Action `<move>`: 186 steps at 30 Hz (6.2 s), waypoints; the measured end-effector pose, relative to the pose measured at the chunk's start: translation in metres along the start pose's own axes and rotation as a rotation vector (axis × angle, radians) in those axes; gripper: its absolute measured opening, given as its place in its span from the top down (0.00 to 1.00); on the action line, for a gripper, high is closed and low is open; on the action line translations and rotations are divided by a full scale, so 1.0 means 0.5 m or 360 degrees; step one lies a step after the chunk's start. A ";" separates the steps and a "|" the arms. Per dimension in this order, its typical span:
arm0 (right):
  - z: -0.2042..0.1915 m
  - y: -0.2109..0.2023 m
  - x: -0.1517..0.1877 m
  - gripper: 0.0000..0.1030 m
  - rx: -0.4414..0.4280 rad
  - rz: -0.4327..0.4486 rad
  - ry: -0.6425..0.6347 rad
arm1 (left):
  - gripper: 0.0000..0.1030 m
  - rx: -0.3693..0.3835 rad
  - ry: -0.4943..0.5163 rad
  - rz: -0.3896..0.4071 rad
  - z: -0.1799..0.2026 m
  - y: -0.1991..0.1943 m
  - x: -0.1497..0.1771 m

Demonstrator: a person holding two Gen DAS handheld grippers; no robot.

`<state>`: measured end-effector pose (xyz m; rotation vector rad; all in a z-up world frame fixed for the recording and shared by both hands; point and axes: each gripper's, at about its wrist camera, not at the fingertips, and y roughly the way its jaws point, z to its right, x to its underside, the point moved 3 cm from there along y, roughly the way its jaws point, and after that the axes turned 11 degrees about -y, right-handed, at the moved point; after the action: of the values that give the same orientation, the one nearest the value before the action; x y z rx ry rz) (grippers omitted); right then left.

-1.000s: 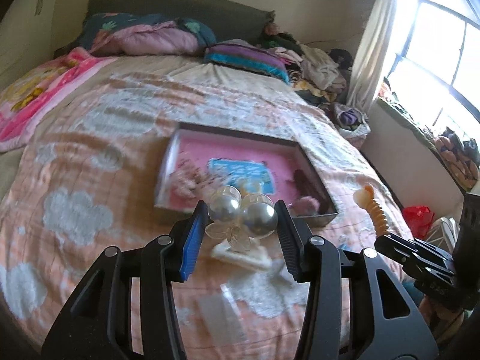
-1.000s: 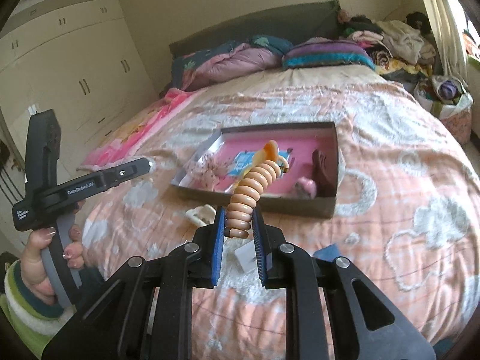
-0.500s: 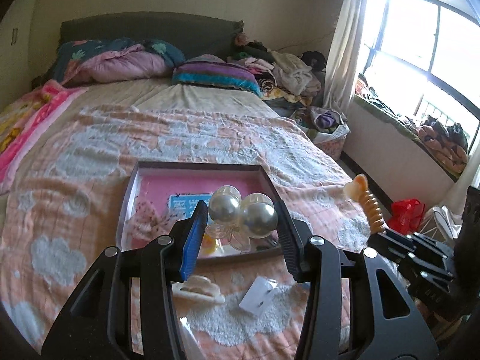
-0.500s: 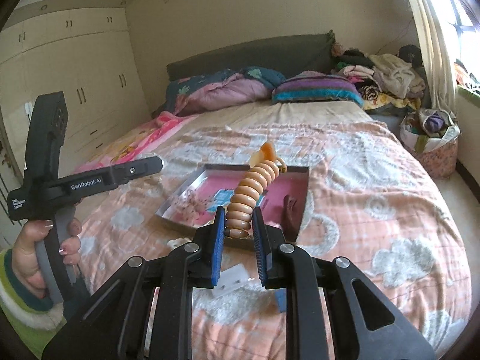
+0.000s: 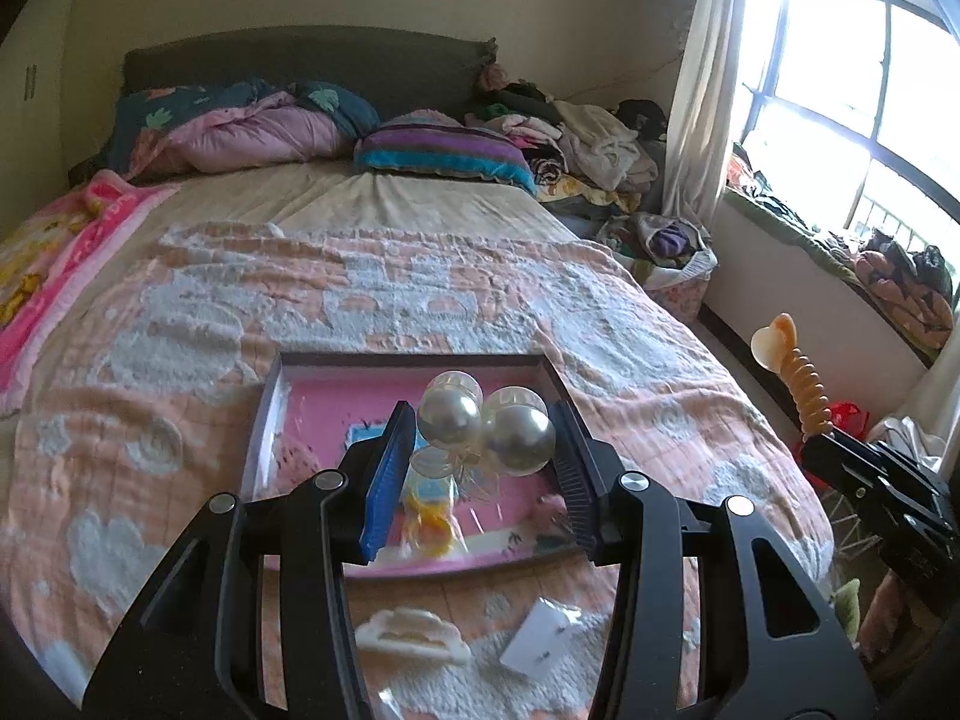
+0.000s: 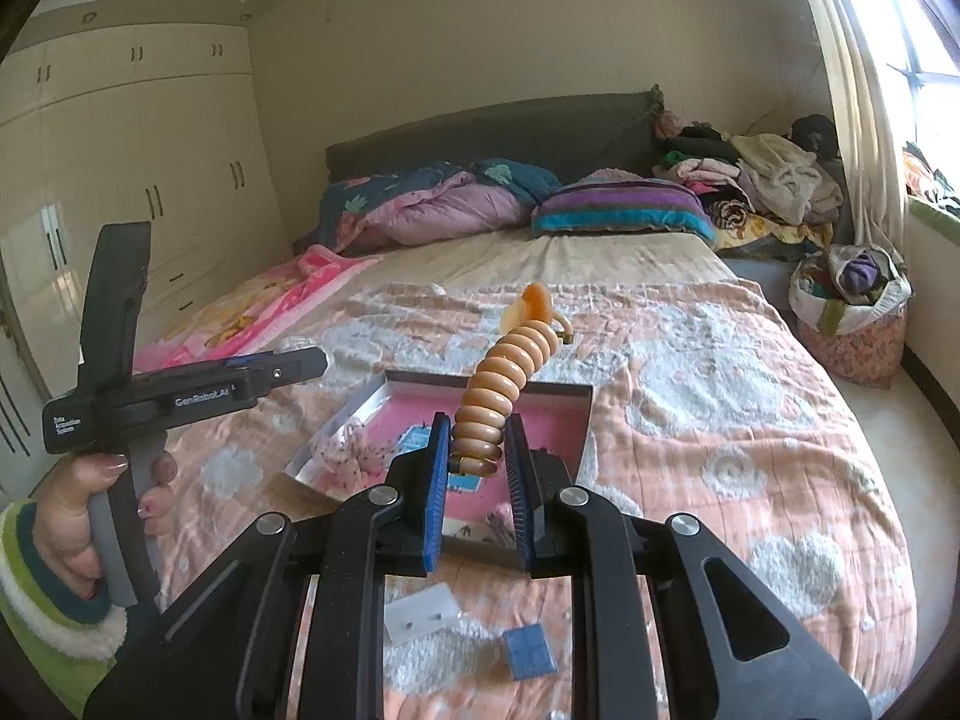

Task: Organize jewelry
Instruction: 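Carry the pearl earrings and coiled hair tie over the pink box with both tools, then lower both items into the box and open both tools, then withdraw both tools from the box toward the remaining items on the quilt, then grasp the clear plastic bag with the left tool while the right grasps the bagged white earring card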

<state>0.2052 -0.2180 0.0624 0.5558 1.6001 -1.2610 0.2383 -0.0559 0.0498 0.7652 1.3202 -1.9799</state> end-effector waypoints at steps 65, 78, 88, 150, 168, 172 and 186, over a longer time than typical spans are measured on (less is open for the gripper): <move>-0.029 0.319 0.125 0.57 -0.0134 -0.0495 0.0110 | 0.41 -0.0248 -0.0124 -0.0203 -0.161 0.112 0.082; -0.018 0.132 0.055 0.10 0.0014 -0.0248 0.0134 | 0.20 -0.0248 -0.0158 -0.0043 -0.147 -0.014 0.085; -0.019 0.022 0.020 0.10 0.0025 -0.0087 0.0112 | 0.13 -0.0266 -0.0149 0.0079 -0.112 -0.101 0.079; -0.148 -0.087 0.197 0.09 -0.0127 -0.0335 -0.0162 | 0.13 -0.0396 0.0010 -0.0217 -0.107 -0.170 0.337; -0.139 -0.018 0.242 0.09 -0.0169 -0.0460 -0.0141 | 0.13 -0.0372 0.0055 -0.0350 -0.098 -0.103 0.378; -0.133 -0.008 0.251 0.09 -0.0176 -0.0478 -0.0128 | 0.13 -0.0372 0.0059 -0.0383 -0.098 -0.086 0.387; -0.135 0.044 0.280 0.09 -0.0177 -0.0566 -0.0147 | 0.13 -0.0381 0.0030 -0.0406 -0.122 -0.032 0.391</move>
<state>0.1377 -0.1779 -0.0737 0.1428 1.7281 -1.4225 0.1099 -0.0299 -0.1084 0.5240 1.6996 -1.9592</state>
